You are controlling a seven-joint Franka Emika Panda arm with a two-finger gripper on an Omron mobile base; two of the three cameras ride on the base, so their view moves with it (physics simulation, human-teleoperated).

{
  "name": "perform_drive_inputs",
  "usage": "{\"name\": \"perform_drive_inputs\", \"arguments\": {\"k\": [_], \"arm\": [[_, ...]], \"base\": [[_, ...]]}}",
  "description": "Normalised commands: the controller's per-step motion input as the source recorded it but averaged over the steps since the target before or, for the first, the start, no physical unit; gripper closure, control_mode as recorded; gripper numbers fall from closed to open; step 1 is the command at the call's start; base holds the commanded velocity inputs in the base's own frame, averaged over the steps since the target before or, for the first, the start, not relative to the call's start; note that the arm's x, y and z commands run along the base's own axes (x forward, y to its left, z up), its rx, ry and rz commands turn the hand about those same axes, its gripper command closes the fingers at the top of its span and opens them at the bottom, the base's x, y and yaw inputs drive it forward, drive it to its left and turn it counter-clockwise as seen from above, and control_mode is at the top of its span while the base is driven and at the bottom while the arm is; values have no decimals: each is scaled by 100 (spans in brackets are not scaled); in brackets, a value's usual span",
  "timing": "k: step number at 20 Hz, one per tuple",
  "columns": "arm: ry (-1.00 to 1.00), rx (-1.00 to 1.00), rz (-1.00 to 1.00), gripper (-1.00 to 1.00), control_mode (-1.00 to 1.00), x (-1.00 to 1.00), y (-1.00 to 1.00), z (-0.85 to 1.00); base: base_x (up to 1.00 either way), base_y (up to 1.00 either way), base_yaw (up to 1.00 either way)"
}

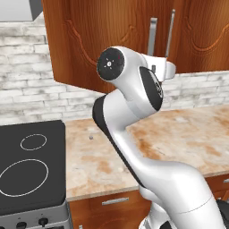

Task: Pick the bar soap and dish brush from the cabinet and place them on the counter.

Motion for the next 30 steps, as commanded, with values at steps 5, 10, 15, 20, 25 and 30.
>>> {"name": "perform_drive_inputs", "arguments": {"k": [5,10,15,20,25,30], "arm": [[-1,0,-5,100,-100,-26,43,-9],[-1,0,-6,100,-100,-25,41,-9],[-1,0,-5,100,-100,-26,44,-7],[0,0,-7,100,-100,-13,42,-16],[0,-1,-9,100,-100,-5,39,-17],[0,-1,-9,100,-100,-4,41,-16]], "base": [[0,0,0],[0,0,0],[0,0,0],[0,0,0],[0,0,0],[0,0,0]]}}
